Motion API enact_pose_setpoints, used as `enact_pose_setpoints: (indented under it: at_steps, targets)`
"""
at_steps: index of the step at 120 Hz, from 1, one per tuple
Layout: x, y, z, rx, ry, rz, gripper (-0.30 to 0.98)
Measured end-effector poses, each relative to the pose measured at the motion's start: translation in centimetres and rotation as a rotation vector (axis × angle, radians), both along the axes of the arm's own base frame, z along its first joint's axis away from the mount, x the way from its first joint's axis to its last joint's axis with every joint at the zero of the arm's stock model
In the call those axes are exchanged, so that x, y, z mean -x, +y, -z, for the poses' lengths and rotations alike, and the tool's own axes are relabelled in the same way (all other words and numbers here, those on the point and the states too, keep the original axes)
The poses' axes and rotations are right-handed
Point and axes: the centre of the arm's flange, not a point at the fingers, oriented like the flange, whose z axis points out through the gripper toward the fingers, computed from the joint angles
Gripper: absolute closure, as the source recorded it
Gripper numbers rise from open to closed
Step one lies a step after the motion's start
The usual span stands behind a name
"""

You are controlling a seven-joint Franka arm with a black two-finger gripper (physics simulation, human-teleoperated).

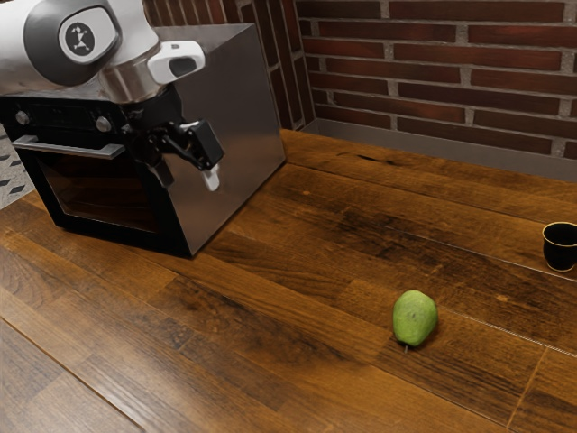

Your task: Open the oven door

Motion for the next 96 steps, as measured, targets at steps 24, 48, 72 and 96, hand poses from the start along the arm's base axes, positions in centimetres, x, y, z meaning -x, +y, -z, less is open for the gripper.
enact_pose_setpoints:
  at_steps: [24,48,72,96]
  targets:
    - [3.9,1.3,-8.5,-0.055,-0.147,0.0,0.0]
    - [19.2,14.1,-10.8,-0.237,-0.195,0.056,0.0]
    - [20.4,24.2,-3.8,-0.273,-0.277,0.192,0.0]
    - [19.1,25.4,-4.1,-0.395,-0.341,0.414,0.0]
